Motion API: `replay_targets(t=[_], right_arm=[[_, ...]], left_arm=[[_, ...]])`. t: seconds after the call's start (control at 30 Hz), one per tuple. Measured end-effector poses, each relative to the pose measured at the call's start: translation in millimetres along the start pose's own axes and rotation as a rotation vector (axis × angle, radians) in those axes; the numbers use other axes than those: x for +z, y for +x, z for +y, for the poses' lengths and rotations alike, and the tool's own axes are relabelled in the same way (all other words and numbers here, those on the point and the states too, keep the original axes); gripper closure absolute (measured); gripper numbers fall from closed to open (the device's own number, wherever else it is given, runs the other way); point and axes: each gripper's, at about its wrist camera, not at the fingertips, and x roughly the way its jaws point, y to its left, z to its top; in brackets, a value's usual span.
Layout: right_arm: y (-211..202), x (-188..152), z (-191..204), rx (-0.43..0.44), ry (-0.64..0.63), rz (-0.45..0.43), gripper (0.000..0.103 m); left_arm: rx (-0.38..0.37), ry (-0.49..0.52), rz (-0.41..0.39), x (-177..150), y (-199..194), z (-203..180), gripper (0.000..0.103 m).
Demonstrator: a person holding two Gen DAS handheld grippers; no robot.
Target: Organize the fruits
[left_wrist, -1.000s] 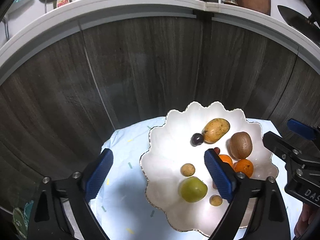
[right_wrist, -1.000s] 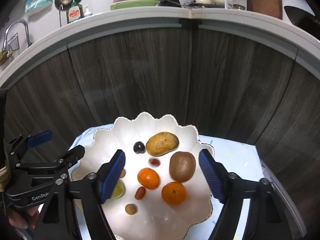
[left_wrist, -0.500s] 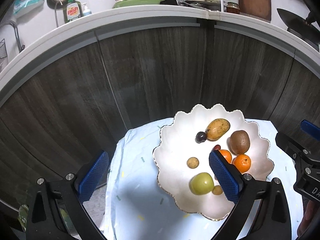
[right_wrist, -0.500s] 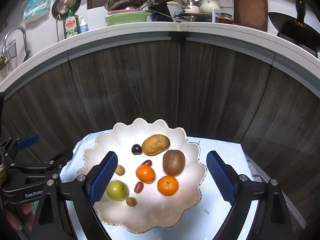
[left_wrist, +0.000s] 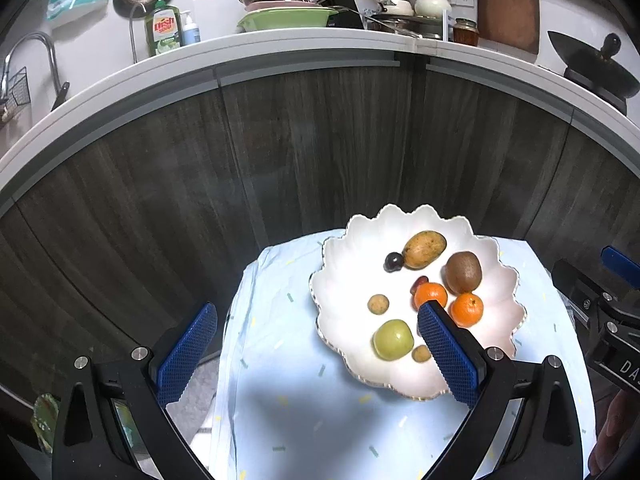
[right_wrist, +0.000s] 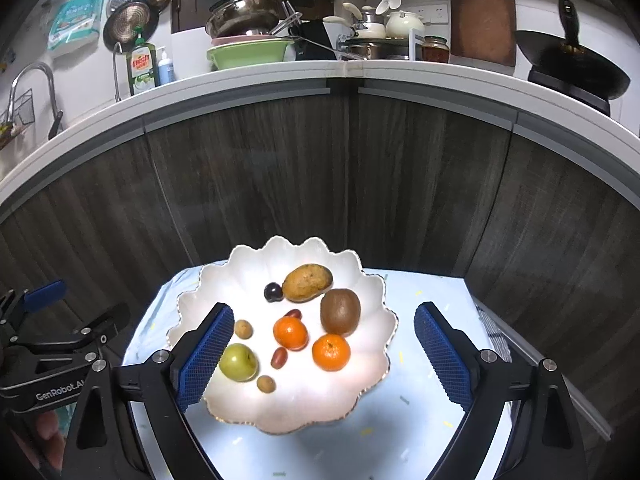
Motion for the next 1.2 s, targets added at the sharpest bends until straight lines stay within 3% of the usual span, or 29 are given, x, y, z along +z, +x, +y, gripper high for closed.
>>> replay_targets(t=[0.87,1.2], right_arm=[[-81.6,-86.3,-22.9,-0.021,0.051,-0.018,0.009],[-111.2,-119.9,-21.6,-0.056,0.035,-0.084,0.009]], left_arm=[[0.004,0.025,-0.066,-91.6,-88.0,-20.1,0.001],[0.032,-0.011,-0.11,-134.0,-111.5,-14.8,0.001]])
